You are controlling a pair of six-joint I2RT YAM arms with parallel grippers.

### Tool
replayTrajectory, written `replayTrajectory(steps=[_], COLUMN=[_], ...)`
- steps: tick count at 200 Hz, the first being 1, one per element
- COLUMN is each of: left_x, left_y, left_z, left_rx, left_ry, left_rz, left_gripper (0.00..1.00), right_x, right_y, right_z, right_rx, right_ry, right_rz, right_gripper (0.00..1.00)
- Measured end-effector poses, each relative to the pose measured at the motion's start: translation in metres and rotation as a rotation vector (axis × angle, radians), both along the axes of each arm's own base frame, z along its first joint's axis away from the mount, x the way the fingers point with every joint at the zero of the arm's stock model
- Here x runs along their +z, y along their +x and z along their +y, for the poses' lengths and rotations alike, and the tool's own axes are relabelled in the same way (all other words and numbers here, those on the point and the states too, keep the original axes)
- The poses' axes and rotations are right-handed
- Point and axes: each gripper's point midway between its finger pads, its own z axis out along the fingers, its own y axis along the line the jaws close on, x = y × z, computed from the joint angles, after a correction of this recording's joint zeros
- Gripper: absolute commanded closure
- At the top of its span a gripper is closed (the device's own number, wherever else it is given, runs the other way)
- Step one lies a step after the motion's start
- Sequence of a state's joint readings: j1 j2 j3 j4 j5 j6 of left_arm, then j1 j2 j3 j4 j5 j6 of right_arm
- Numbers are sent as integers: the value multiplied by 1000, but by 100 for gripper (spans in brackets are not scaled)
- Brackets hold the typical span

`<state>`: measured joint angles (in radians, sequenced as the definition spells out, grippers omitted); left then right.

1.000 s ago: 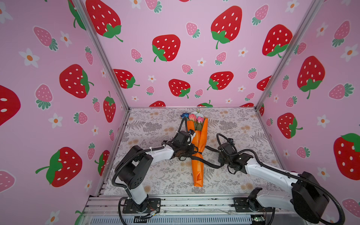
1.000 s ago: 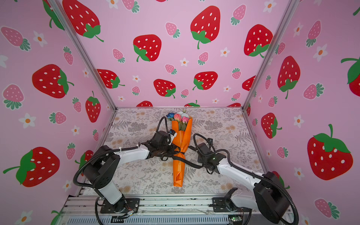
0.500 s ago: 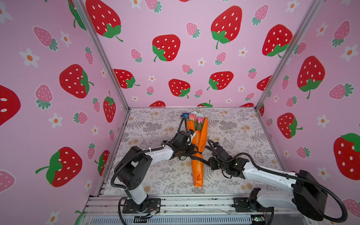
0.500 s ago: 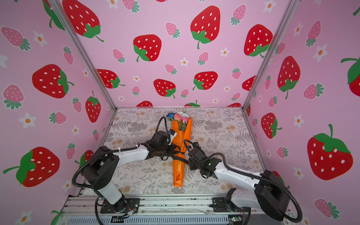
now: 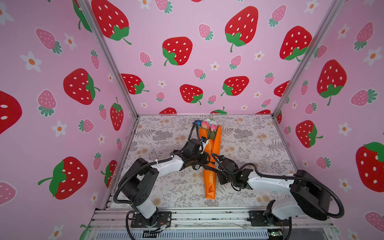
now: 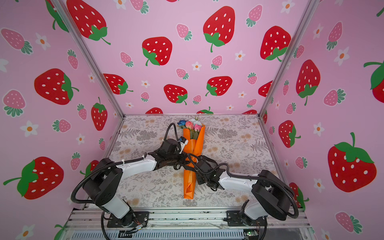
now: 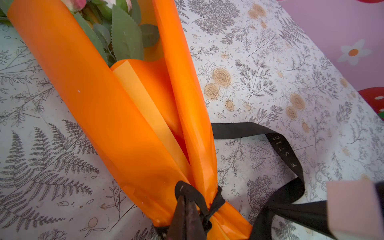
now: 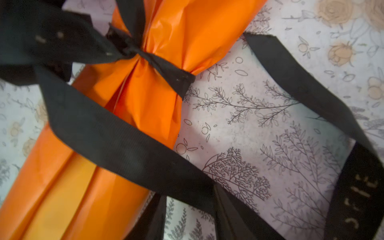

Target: Tie the bouquet of fake flowers

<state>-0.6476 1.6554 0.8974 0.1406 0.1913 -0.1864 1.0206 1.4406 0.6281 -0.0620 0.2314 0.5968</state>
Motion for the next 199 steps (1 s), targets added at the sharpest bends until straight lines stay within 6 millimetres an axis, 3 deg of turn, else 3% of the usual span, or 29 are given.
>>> replayTrajectory(steps=[7,19,40,76,110,145,167,199], left_x=[-1,-4,-9,-18,-14,-16,-20,-20], left_y=[-1,-3,-6,-12,-9,-8,-10,-9], left_z=[1,2,3,9,13,18,21,21], left_rx=[-1,-4,-5,6,24,45,55,59], left_ry=[2,6,9,13,12,20,25,18], left_rz=[2,7,14,31,20,23,34,38], left_gripper=[100,100,100,66,60,66,77,100], right_x=[3,9,20,37,39,45,47,47], right_y=[3,9,19,29,30,30,29,26], right_z=[1,3,6,15,16,16,17,20], right_rx=[-6,-14,-42,-53,-54,-57,-57,-44], right_ry=[4,13,38,74,80,96,106,119], right_rz=[-9,-29,-55,-85,-87,-94,-94,-76], right_gripper=[92,100,100,100,100,100,100,100])
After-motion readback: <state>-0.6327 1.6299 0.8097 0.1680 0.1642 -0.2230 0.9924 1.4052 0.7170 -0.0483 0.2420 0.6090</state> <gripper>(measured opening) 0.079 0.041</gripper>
